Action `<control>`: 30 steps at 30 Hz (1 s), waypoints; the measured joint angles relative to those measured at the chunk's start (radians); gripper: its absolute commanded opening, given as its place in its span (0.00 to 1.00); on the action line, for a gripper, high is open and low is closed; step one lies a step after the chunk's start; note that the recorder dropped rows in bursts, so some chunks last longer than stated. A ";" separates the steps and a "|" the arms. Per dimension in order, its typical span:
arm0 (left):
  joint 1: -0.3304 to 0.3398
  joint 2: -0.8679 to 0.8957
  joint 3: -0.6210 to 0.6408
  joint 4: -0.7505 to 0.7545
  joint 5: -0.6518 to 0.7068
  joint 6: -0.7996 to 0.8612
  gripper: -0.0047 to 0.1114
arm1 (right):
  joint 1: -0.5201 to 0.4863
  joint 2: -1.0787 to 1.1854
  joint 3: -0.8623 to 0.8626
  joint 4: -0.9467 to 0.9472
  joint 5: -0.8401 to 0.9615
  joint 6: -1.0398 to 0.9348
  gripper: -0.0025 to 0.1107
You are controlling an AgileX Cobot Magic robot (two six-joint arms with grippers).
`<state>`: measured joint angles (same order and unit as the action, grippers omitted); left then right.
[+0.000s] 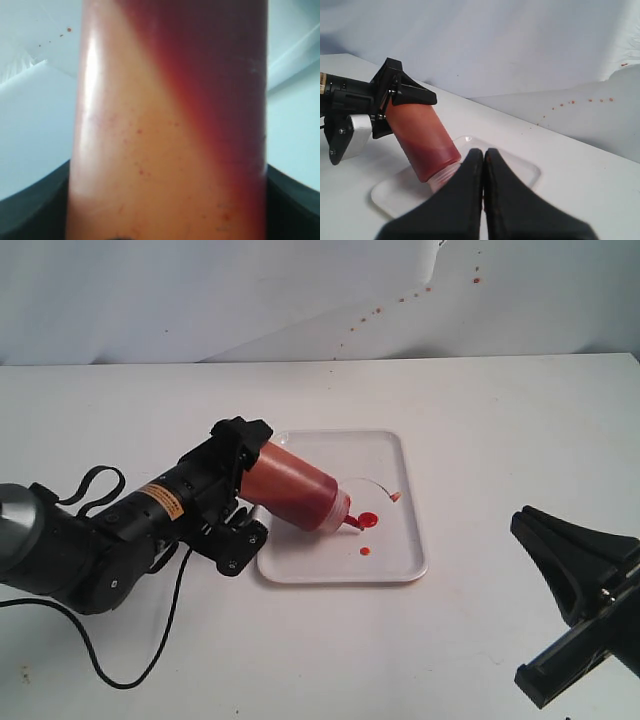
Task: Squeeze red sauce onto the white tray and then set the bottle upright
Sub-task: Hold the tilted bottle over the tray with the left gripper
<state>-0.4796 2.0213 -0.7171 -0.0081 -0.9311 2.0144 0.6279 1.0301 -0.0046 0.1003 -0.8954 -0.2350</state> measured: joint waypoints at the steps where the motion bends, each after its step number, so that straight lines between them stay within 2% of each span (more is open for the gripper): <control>1: 0.000 0.000 0.000 0.000 0.000 0.000 0.04 | 0.000 0.000 0.000 0.000 0.000 0.000 0.02; 14: 0.000 0.000 0.000 -0.016 -0.029 -0.007 0.04 | 0.000 0.000 0.000 0.000 0.000 0.000 0.02; 22: 0.000 0.000 0.009 -0.082 -0.092 -0.220 0.04 | 0.000 0.000 0.000 0.000 0.000 0.000 0.02; 30: 0.000 0.000 0.047 -0.088 -0.143 -0.432 0.04 | 0.000 0.000 0.000 0.000 0.000 0.000 0.02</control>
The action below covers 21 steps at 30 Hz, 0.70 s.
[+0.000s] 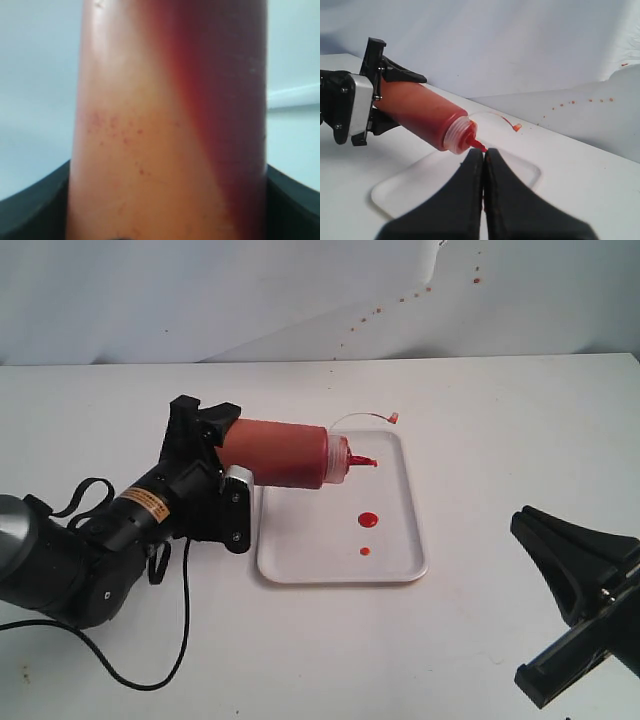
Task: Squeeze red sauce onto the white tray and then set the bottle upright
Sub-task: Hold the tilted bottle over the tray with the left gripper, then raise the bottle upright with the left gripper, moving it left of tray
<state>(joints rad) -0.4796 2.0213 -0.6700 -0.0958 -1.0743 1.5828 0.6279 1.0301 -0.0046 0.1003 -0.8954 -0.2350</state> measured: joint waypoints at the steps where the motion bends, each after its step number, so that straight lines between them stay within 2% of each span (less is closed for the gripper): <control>1: 0.000 0.000 0.010 0.000 -0.007 -0.024 0.04 | 0.000 0.000 0.000 0.000 0.000 0.000 0.02; 7: 0.000 0.000 0.075 -0.006 -0.077 -0.220 0.04 | 0.000 0.000 0.000 0.000 0.000 0.000 0.02; 15: 0.002 0.000 0.149 -0.012 -0.077 -0.540 0.04 | 0.000 0.000 0.000 0.000 0.000 0.000 0.02; 21: 0.002 0.000 0.167 -0.010 -0.077 -0.699 0.04 | 0.000 0.000 0.000 0.000 0.000 0.000 0.02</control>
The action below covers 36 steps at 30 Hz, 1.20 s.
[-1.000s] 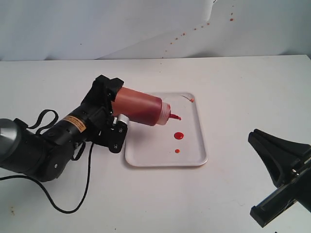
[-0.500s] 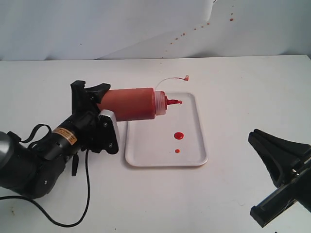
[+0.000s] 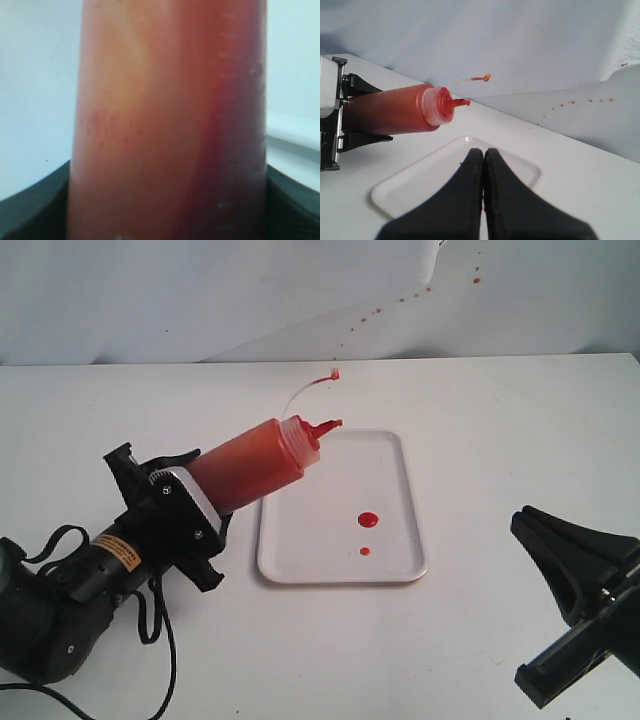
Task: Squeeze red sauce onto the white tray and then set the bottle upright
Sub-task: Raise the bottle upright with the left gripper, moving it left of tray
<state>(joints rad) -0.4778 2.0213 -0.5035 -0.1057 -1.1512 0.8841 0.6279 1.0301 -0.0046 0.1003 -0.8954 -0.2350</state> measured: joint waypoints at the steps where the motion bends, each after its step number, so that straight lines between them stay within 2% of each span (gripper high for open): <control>1: 0.000 0.000 0.000 0.005 0.000 -0.026 0.04 | 0.000 0.000 0.000 0.000 0.000 0.000 0.02; 8: 0.000 0.000 0.001 0.041 0.000 -0.131 0.04 | 0.000 0.000 0.000 0.000 0.000 0.000 0.02; 11: 0.024 -0.003 0.003 0.090 0.000 -0.221 0.04 | 0.000 0.000 0.000 0.000 0.000 0.000 0.02; 14: 0.079 -0.029 0.003 0.212 0.000 -0.356 0.04 | 0.000 0.000 0.000 0.000 0.000 0.000 0.02; 20: 0.231 -0.104 0.003 0.491 0.000 -0.599 0.04 | 0.000 0.000 0.000 0.000 0.000 0.000 0.02; 26: 0.379 -0.164 0.003 0.748 0.000 -0.763 0.04 | 0.000 0.000 0.000 0.000 0.000 0.044 0.02; 30: 0.435 -0.189 0.003 0.858 0.000 -0.827 0.04 | 0.000 0.000 0.000 -0.002 0.002 0.087 0.02; 36: 0.442 -0.191 -0.006 0.935 -0.002 -0.884 0.04 | 0.000 0.000 0.000 -0.050 0.028 0.182 0.02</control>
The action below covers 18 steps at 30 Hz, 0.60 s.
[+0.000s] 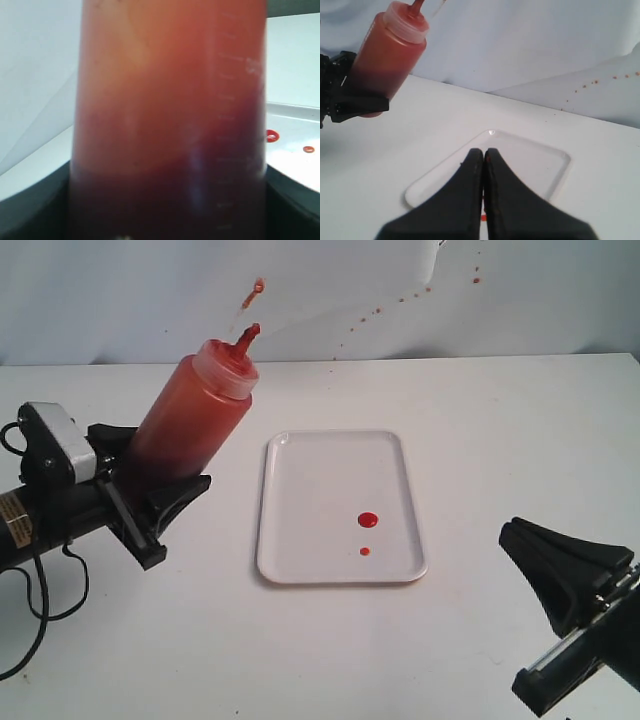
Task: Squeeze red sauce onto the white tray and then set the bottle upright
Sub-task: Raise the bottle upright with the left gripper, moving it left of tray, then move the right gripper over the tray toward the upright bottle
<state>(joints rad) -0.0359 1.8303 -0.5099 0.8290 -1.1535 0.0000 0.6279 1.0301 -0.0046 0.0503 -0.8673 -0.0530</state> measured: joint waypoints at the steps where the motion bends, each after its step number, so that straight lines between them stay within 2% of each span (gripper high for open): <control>1: 0.000 0.000 -0.008 0.021 0.000 -0.012 0.04 | 0.000 0.000 0.000 -0.002 -0.005 0.004 0.02; 5: 0.000 0.000 -0.025 0.091 0.000 -0.049 0.04 | 0.000 0.000 -0.020 -0.032 0.037 0.014 0.05; 8: 0.000 0.000 -0.029 0.105 -0.002 -0.060 0.04 | 0.000 0.000 -0.080 -0.084 0.134 0.041 0.19; 10: 0.000 0.000 -0.029 0.105 -0.002 -0.060 0.04 | 0.000 0.008 -0.121 -0.103 0.167 0.060 0.37; 13: 0.000 0.000 -0.033 0.109 -0.002 -0.063 0.04 | 0.000 0.050 -0.181 -0.107 0.184 0.079 0.74; 14: 0.000 0.000 -0.033 0.109 -0.002 -0.063 0.04 | 0.000 0.072 -0.198 -0.107 0.186 0.083 0.84; 16: 0.000 0.000 -0.033 0.111 -0.002 -0.063 0.04 | 0.000 0.128 -0.232 -0.094 0.186 0.109 0.93; 18: 0.000 0.000 -0.033 0.113 -0.002 -0.063 0.04 | 0.000 0.194 -0.263 -0.079 0.190 0.130 0.95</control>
<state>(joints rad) -0.0359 1.8303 -0.5428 0.9425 -1.1556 -0.0630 0.6279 1.2245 -0.2681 -0.0286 -0.6773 0.0765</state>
